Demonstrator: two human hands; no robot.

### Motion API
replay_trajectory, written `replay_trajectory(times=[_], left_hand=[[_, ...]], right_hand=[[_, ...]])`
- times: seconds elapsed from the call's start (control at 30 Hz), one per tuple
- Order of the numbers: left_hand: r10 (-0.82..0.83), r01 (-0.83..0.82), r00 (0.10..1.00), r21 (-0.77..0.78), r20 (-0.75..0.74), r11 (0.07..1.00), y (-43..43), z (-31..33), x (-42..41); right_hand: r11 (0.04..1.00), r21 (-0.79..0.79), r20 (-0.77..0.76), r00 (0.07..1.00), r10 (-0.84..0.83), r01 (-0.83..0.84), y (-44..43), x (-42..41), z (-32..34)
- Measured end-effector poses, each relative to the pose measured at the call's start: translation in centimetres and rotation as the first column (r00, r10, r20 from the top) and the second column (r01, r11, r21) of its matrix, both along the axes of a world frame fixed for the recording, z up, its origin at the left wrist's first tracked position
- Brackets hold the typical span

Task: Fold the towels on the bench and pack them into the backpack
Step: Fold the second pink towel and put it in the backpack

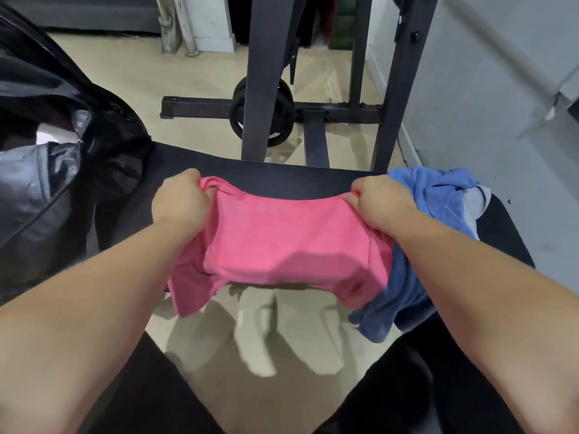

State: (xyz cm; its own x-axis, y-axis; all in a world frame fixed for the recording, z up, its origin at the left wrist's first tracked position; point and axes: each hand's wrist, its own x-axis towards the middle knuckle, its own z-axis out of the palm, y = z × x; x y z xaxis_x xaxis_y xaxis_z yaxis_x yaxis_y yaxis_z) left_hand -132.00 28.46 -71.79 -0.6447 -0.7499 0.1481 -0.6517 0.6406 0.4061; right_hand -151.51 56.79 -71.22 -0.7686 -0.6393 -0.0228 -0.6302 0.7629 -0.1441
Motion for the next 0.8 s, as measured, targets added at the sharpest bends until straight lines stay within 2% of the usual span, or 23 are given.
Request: replay_trajectory(times=[0.3,0.4,0.47,0.57,0.63,0.7,0.8], left_hand=[[-0.1,0.122,0.984,-0.153,0.145,0.981,-5.6,-0.8,-7.0],[-0.115,0.143,0.978,-0.163,0.173,0.976,-6.9,-1.4,-8.3],[-0.118,0.152,0.974,-0.167,0.195,0.974,-6.8,-1.6,-8.8],[-0.12,0.19,0.948,-0.22,0.295,0.957,-4.7,-1.5,-9.1],[-0.184,0.254,0.943,-0.238,0.278,0.937,-1.9,-1.4,-8.9],[-0.31,0.364,0.914,-0.193,0.262,0.911,1.7,-1.5,-8.3],[-0.432,0.477,0.837,-0.064,0.335,0.876,5.9,-3.2,-7.2]], right_hand=[[0.979,0.19,-0.14,0.985,0.1,-0.072,-3.2,-8.0,-0.9],[0.984,0.163,-0.158,0.983,0.093,-0.067,-3.8,-9.6,-1.3],[0.995,0.098,-0.198,0.98,0.031,-0.012,-4.2,-9.7,-1.8],[0.985,-0.027,-0.226,0.959,-0.172,0.171,-5.2,-8.0,-2.1],[0.974,-0.087,-0.167,0.96,-0.223,0.211,-5.9,-5.6,-2.1],[0.976,-0.074,-0.104,0.972,-0.21,0.203,-6.3,-2.4,-2.7],[0.979,0.034,-0.058,0.979,-0.198,0.2,-6.0,1.9,-4.8]])
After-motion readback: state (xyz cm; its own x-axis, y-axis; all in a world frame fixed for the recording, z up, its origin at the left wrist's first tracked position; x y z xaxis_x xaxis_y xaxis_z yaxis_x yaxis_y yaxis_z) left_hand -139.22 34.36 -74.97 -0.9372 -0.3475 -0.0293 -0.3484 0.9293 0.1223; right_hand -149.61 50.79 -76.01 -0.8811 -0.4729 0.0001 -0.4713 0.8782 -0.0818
